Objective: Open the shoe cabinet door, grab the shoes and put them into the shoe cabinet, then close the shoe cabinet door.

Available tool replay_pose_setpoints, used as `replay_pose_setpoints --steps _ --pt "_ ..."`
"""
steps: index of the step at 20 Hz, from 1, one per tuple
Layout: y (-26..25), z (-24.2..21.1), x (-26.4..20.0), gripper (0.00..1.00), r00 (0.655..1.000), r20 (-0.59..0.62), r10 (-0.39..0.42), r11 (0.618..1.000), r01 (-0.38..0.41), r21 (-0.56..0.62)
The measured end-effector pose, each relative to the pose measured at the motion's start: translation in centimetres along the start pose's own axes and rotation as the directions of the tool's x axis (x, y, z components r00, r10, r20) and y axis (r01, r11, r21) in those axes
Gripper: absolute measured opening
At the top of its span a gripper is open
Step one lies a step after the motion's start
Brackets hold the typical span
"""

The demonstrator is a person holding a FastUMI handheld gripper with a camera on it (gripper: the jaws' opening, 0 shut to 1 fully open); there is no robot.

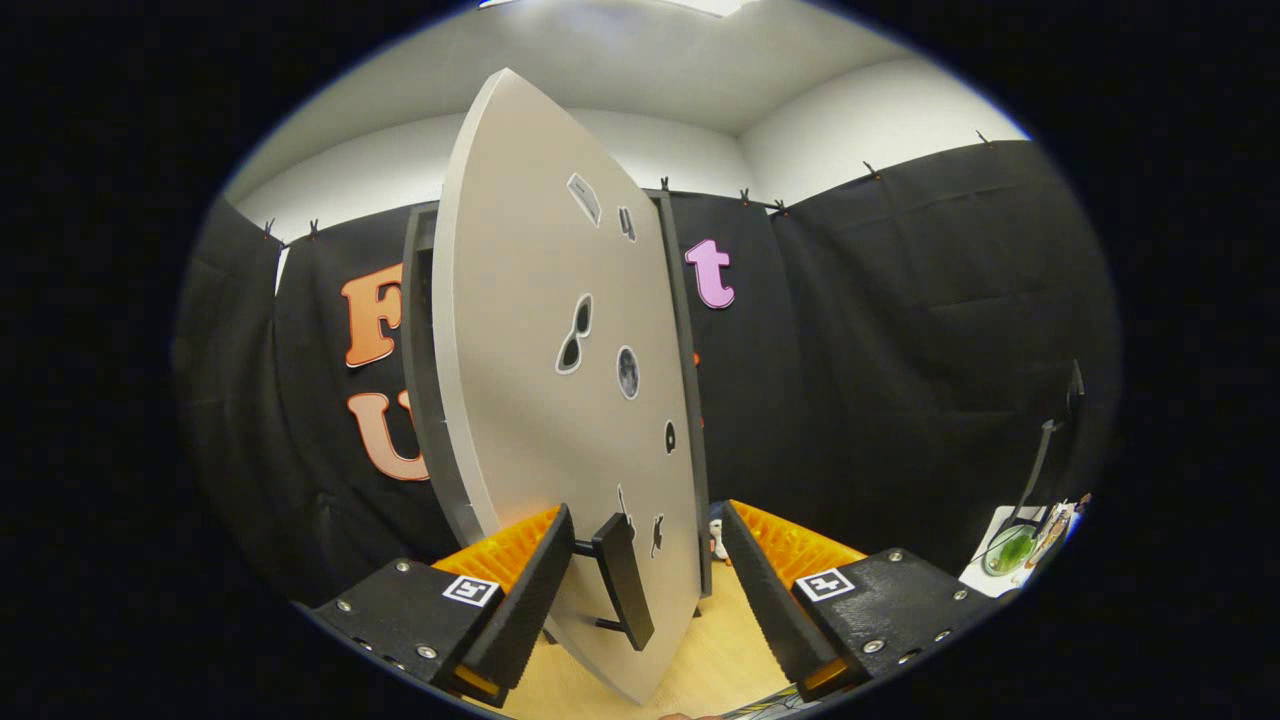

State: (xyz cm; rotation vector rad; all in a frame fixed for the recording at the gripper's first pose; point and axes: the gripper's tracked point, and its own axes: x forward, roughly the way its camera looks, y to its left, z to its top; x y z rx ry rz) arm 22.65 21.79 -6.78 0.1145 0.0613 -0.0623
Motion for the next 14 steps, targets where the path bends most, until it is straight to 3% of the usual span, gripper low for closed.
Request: replay_pose_setpoints --steps 6,14 --pt "6.5 -0.2 3.7 0.93 0.998 0.003 0.059 0.998 -0.059 -0.002" --pt "12.0 0.3 9.5 0.93 0.996 0.036 0.078 0.994 -0.075 -0.081"
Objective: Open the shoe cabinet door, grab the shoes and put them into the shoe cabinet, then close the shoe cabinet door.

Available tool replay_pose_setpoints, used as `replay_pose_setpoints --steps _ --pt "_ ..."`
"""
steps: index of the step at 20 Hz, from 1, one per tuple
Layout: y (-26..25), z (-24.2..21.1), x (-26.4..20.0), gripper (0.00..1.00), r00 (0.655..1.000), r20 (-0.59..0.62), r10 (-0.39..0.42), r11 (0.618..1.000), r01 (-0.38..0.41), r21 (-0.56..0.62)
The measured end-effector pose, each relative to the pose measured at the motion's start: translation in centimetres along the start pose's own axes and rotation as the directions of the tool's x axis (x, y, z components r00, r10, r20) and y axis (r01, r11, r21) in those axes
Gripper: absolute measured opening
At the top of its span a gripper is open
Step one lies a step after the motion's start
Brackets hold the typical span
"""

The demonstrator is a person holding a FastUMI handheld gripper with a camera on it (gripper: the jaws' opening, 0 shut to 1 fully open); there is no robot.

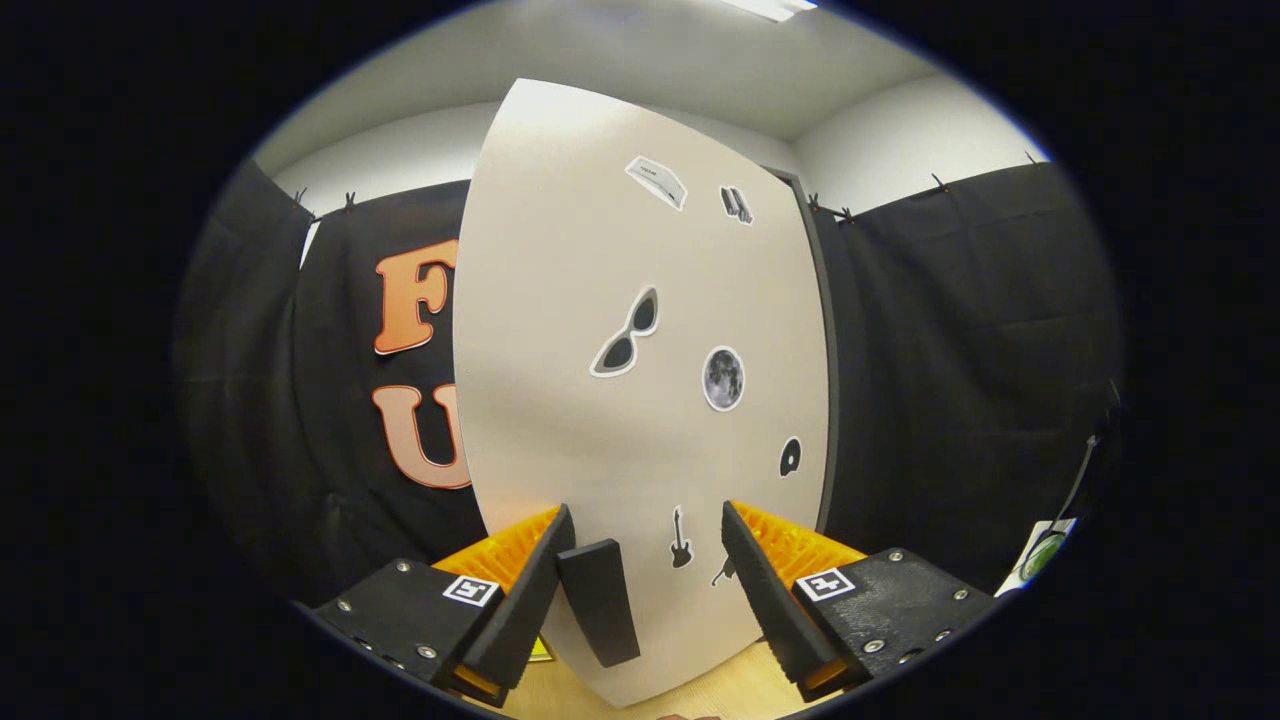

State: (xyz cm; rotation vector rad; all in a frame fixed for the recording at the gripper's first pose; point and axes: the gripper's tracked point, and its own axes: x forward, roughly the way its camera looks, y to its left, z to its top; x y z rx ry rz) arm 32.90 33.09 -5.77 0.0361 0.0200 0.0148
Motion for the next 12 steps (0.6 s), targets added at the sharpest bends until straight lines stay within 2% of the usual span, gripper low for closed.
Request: replay_pose_setpoints --steps 5,12 --pt "2.1 0.4 2.3 0.93 1.000 0.004 0.031 0.998 -0.030 -0.060" --pt "2.8 -0.2 4.5 0.93 0.995 -0.023 0.100 0.993 -0.101 -0.058"
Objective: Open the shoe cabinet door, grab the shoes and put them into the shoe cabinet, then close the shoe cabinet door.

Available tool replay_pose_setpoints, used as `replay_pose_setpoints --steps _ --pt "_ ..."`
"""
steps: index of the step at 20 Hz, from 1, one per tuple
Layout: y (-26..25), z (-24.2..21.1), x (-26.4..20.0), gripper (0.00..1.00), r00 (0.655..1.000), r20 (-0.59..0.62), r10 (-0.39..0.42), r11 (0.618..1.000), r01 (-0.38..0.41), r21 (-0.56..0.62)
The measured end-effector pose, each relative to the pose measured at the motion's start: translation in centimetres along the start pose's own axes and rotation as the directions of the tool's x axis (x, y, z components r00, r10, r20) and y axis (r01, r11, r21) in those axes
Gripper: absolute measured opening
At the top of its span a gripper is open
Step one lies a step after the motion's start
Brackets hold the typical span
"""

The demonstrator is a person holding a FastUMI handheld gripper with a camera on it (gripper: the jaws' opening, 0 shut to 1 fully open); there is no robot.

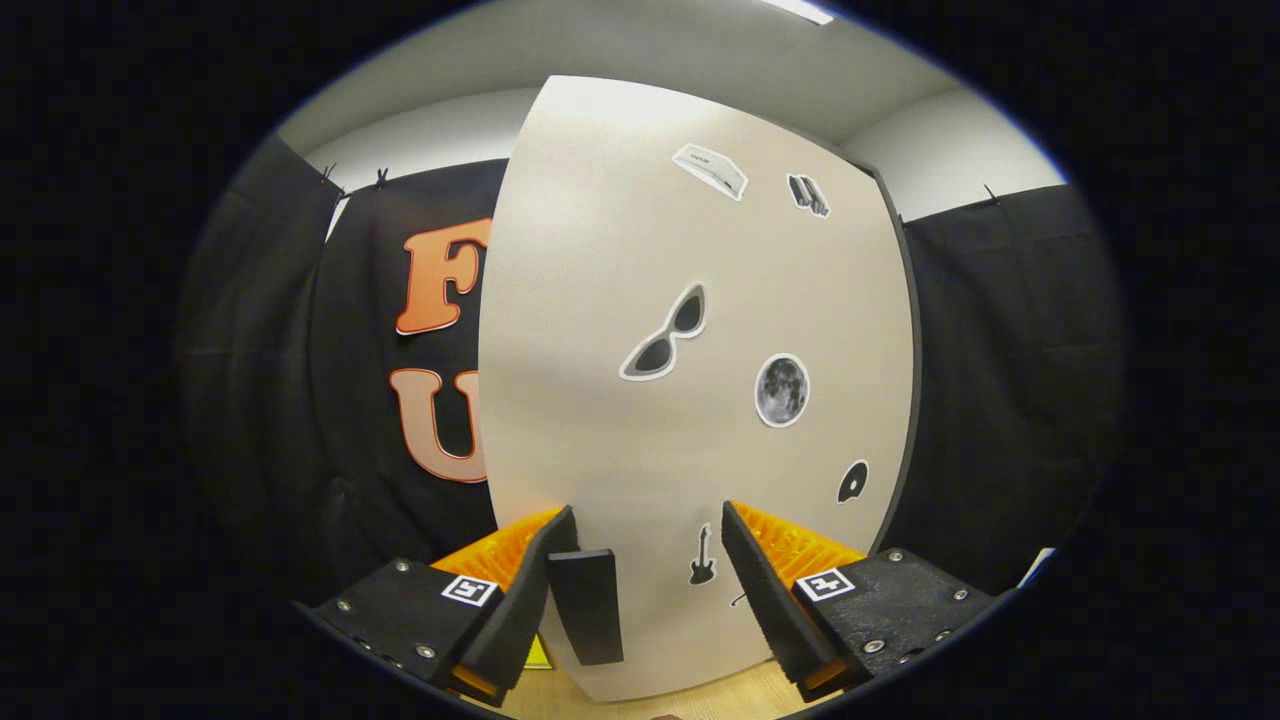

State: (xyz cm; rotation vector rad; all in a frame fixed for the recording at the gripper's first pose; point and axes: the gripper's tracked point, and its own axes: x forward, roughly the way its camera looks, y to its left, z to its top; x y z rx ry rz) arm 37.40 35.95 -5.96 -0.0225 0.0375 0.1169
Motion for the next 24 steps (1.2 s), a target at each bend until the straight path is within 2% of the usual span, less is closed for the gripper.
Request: replay_pose_setpoints --steps 10,12,17,20,24 --pt "0.1 -0.7 2.4 0.93 0.994 -0.062 0.093 0.995 -0.091 0.042" --pt "0.9 -1.0 1.8 0.94 0.982 -0.096 0.160 0.984 -0.151 0.092" --pt "0.2 0.7 0.0 0.96 0.973 -0.117 0.199 0.977 -0.188 0.100" --pt "-2.9 4.6 -2.5 0.96 0.987 -0.066 0.148 0.988 -0.145 0.051" --pt "-8.7 10.8 -8.1 0.96 0.996 0.015 0.092 0.996 -0.093 0.012"
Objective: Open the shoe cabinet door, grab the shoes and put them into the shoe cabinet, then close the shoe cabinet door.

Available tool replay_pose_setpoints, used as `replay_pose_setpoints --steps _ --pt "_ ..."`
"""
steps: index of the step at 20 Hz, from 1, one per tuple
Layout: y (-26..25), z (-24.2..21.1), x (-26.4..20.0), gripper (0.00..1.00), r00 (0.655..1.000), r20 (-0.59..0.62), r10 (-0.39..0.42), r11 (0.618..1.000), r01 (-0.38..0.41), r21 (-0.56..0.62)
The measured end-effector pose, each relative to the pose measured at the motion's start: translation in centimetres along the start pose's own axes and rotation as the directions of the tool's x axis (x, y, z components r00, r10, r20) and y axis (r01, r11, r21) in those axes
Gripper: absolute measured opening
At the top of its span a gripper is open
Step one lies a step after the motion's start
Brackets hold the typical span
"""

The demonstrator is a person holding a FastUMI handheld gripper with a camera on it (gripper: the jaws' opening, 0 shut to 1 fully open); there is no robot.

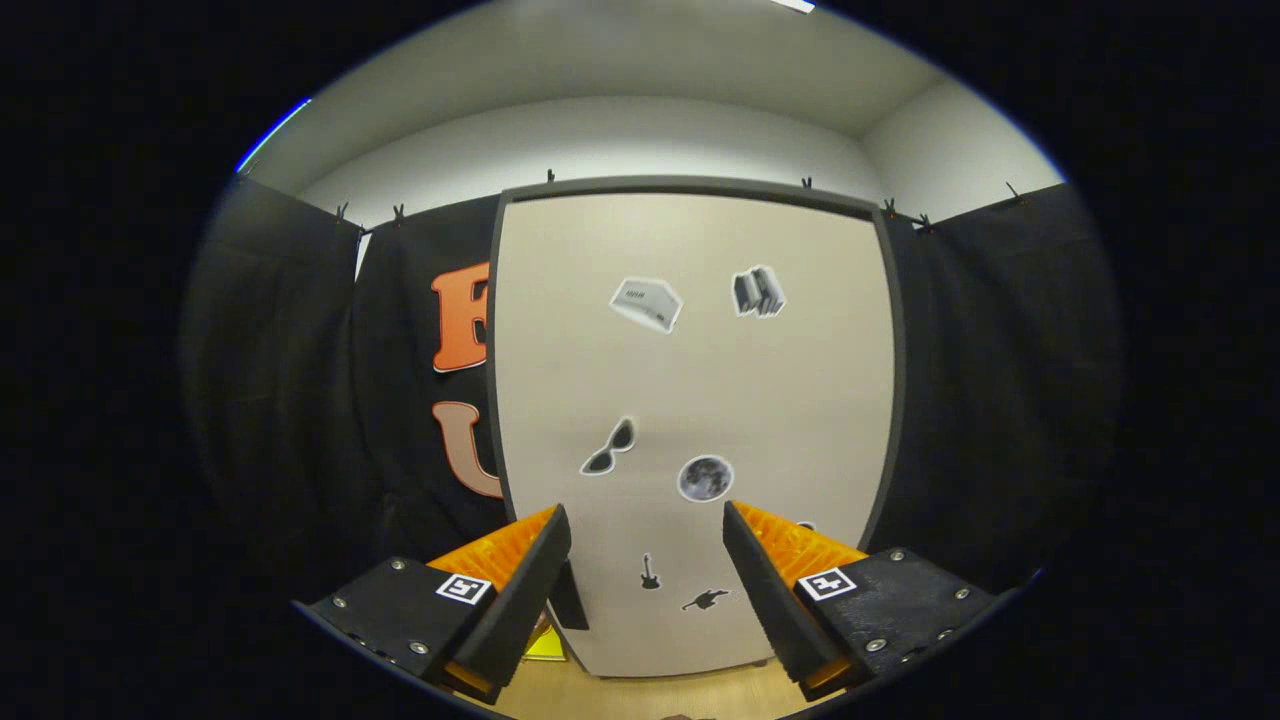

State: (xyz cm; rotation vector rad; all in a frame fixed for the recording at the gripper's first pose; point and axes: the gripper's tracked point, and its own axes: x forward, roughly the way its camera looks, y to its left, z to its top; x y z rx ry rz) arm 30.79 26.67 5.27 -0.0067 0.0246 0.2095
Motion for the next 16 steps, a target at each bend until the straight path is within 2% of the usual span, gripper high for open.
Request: replay_pose_setpoints --steps 5,9,12,16 --pt "-6.1 6.0 -9.1 0.96 0.991 0.092 -0.101 0.991 0.107 -0.073" --pt "-9.5 8.7 -15.0 0.95 0.975 0.141 -0.170 0.978 0.185 -0.100" --pt "-10.3 9.2 -18.2 0.95 0.972 0.151 -0.182 0.977 0.196 -0.082" --pt "-10.1 9.1 -20.2 0.96 0.968 0.162 -0.190 0.975 0.205 -0.082"
